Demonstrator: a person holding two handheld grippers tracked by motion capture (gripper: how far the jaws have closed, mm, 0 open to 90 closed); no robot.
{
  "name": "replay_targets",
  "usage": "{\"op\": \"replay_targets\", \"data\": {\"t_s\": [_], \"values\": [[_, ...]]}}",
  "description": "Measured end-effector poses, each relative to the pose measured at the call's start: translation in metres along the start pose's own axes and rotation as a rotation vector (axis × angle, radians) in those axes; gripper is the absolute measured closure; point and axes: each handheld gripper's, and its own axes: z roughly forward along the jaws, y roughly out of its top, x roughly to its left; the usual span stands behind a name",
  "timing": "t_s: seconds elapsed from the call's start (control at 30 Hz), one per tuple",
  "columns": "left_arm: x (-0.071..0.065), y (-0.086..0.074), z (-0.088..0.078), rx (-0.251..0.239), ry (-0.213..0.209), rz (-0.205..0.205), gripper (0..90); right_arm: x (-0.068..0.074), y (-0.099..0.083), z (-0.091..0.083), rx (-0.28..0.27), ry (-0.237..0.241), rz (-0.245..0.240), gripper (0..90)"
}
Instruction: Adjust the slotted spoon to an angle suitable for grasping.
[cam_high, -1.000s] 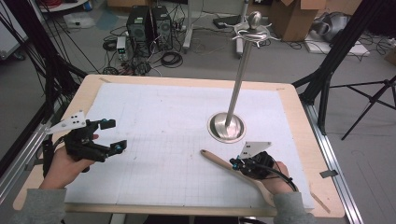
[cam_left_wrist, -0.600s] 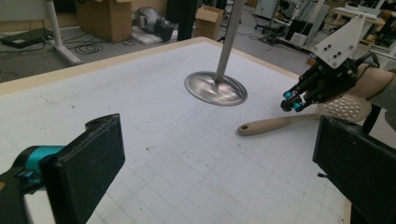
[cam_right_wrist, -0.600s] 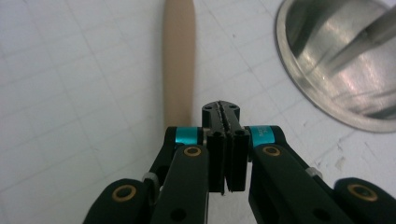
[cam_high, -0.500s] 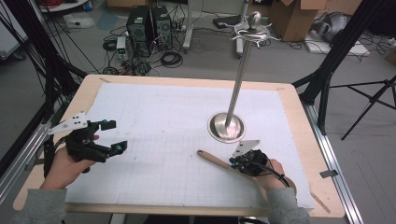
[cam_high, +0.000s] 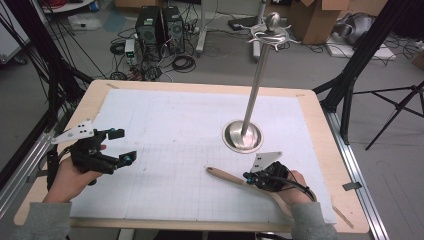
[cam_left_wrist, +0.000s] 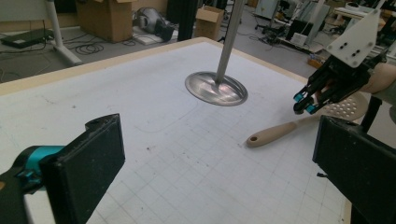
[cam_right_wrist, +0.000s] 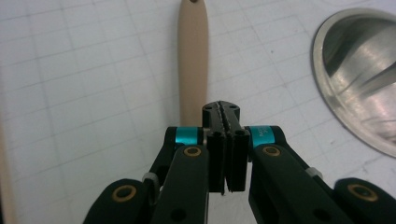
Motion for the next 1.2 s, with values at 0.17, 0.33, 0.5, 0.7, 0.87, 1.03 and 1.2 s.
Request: {"op": "replay_targets", "data": {"t_s": [0.17,0.33,0.5,0.7,0.87,1.03,1.2], "values": [[-0.001,0.003,-0.003,-0.009,0.0,0.006,2.6,0.003,0.001,-0.015,-0.025,0.025,-0.022,89.5],[-0.004,0.007,-0.006,-0.024,-0.003,0.013,2.6,0.0,-0.007,-0.029,-0.044,0.041,-0.01,89.0],[-0.006,0.009,-0.006,-0.03,-0.008,0.018,2.6,-0.006,-0.023,-0.04,-0.056,0.035,0.032,85.2],[-0.007,0.009,-0.005,-0.026,-0.01,0.022,2.6,-0.009,-0.034,-0.043,-0.053,0.058,0.065,66.1],[-0.007,0.009,-0.004,-0.026,-0.011,0.021,2.6,-0.011,-0.036,-0.038,0.001,0.101,0.089,45.5],[-0.007,0.01,-0.004,-0.032,-0.011,0.02,2.7,-0.015,-0.036,-0.04,-0.02,0.109,0.139,24.0],[-0.005,0.009,-0.002,-0.025,-0.005,0.013,2.6,-0.019,-0.036,-0.04,-0.001,0.105,0.2,10.6]]}}
